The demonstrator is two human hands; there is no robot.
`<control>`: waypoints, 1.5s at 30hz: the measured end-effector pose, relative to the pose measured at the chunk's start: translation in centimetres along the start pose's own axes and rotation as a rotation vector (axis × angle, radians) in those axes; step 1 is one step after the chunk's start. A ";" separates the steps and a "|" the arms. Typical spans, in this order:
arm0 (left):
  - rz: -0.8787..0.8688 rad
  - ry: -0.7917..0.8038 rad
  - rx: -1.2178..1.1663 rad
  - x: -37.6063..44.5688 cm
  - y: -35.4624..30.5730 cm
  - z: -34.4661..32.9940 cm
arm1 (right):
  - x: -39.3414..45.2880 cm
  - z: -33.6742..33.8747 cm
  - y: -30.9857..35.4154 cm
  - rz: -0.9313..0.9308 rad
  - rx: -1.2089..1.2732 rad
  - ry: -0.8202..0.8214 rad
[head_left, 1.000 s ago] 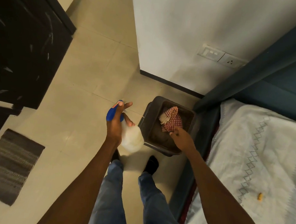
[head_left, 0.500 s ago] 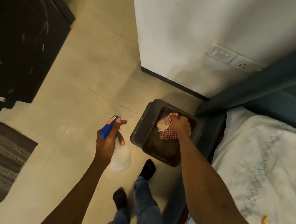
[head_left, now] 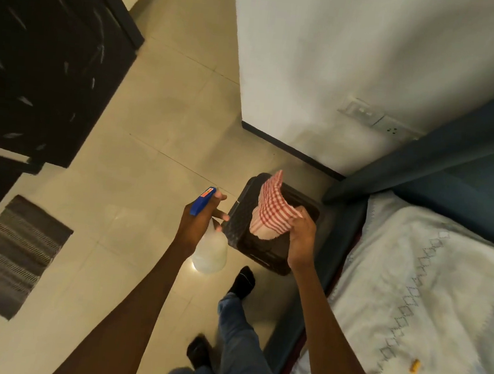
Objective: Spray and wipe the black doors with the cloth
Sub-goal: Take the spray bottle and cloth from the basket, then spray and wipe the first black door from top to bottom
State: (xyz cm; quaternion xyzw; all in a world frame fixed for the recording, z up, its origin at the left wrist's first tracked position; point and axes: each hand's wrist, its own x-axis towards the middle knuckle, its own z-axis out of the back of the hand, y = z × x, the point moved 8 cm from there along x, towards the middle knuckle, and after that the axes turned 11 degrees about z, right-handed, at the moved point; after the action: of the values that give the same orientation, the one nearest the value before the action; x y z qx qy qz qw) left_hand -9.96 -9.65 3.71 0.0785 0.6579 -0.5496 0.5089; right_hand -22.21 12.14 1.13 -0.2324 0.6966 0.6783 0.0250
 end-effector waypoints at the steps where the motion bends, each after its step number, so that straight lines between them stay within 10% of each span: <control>1: 0.012 0.001 -0.019 -0.7 -0.3 0.4 | -0.7 -1.1 2.3 0.048 0.049 0.056; 8: -0.092 0.018 -0.210 -7.1 -4.2 5.1 | -3.2 -8.8 13.3 0.076 0.431 0.395; 18: 0.205 0.226 -0.757 -10.8 1.6 8.8 | -14.1 -22.2 15.3 0.204 -0.225 1.155; 28: 0.213 0.220 -0.562 -10.7 4.2 16.5 | -18.6 -28.6 11.1 0.252 -0.520 1.254; 45: -0.286 0.028 0.004 -9.5 -9.0 37.9 | -11.6 -47.3 14.0 0.613 -0.756 1.059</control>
State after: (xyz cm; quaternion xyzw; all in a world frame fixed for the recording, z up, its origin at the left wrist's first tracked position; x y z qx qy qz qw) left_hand 10.63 -39.17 21.35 -0.0076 0.6682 -0.6167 0.4160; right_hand -3.61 -30.14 22.01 -0.3169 0.3665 0.6458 -0.5901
